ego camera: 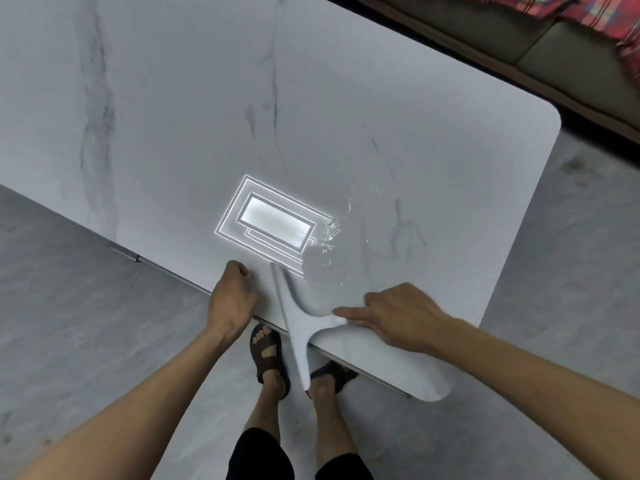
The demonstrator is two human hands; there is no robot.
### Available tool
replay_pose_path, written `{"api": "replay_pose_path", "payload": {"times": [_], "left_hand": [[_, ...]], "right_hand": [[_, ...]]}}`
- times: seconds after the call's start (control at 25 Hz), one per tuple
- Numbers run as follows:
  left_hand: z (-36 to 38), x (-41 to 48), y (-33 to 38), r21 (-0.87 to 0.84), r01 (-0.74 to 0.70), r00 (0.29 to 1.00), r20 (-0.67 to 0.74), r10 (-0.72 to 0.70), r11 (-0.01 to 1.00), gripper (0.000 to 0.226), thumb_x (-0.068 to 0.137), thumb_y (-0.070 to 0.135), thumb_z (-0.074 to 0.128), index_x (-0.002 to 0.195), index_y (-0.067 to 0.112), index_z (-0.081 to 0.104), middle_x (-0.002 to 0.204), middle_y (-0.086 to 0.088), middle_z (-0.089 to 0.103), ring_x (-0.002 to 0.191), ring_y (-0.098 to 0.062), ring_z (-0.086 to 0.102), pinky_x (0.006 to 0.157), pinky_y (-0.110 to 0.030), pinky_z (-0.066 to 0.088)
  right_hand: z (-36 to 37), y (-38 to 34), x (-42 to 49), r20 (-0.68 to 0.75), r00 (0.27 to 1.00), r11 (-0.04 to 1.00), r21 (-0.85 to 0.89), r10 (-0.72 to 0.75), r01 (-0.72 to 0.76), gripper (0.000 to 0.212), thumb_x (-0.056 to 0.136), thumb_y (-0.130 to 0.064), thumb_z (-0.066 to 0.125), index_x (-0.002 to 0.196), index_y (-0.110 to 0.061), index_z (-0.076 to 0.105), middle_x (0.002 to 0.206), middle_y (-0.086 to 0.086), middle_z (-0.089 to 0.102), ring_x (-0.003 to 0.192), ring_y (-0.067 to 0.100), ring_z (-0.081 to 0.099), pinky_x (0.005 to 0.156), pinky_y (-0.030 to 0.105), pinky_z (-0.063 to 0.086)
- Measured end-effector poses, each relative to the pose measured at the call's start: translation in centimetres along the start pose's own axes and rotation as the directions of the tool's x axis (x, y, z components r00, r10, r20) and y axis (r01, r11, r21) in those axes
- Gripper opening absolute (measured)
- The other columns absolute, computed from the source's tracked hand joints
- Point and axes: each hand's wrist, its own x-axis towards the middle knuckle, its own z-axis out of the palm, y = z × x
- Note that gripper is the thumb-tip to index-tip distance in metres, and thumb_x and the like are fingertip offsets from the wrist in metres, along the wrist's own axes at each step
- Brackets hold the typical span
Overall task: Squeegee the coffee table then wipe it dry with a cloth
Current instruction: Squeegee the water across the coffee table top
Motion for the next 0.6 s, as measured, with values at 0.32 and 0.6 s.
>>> {"api": "replay_pose_path", "payload": {"times": [0.32,0.6], "left_hand": [[0.1,1.5,-0.2,-0.057,-0.019,0.999,0.032,0.021,0.998,0.026,0.081,0.006,0.052,0.101,0.015,0.039,0.089,-0.006,0.054,0.069,-0.016,0.048,0.051,-0.028,0.031],[2.2,1.6,2.8,0.001,-0.181,0.973,0.143,0.179,0.983,0.034,0.071,-0.003,0.057,0.095,0.015,0.041,0.1,-0.004,0.043,0.085,-0.023,0.046,0.059,-0.026,0.032]], "right_hand": [[-1.9,2.4,8.0,-0.056,0.996,0.997,0.043,0.069,-0.067,0.038,0.103,-0.045,0.028,0.14,-0.053,0.036,0.1,0.001,0.064,0.089,0.029,0.063,0.063,0.032,0.032],[-1.3,8.1,-1.7,-0.017,0.902,0.89,0.175,0.431,-0.421,0.039,0.102,-0.048,0.023,0.138,-0.057,0.034,0.085,-0.006,0.061,0.082,0.023,0.063,0.068,0.034,0.047]]}}
